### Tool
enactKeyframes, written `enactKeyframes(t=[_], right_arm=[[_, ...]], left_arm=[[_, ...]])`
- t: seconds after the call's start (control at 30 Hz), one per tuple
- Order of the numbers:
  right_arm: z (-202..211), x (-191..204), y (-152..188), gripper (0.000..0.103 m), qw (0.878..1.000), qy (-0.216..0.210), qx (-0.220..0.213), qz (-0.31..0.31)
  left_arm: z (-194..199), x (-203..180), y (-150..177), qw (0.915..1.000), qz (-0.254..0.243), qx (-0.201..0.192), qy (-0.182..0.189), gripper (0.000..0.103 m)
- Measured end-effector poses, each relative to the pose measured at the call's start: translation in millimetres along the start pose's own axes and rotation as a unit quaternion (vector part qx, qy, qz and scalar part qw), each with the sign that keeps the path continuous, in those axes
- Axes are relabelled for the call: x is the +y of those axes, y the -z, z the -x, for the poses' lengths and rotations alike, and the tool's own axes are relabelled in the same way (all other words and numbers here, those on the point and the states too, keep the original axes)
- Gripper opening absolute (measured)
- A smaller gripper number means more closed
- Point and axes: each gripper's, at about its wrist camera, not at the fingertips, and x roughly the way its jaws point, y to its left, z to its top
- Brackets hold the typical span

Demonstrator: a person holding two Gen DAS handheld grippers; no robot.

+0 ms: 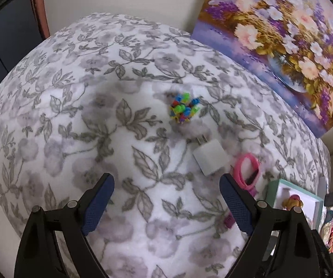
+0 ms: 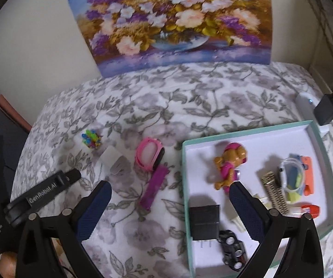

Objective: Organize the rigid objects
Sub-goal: 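Withdraw both open tools from the tray back over the remaining objects, then lower the left tool onto the colourful building-block toy and close it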

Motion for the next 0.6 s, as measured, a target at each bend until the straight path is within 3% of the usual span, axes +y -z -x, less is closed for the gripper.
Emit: enactKeyframes(t=[0.4,0.6], right_arm=[[-48.3,23.4,-6.9,0.07,0.999,-0.013,0.036,0.014],[-67.0,32.4,-16.0,0.066,0.999,-0.013,0.045,0.019]], left_arm=[[-27.6,11.6,-32.2,0.9992,0.034,0.022,0.003,0.092],[-41.4,10.1,-48.7,0.999,0.035,0.027,0.01,0.092]])
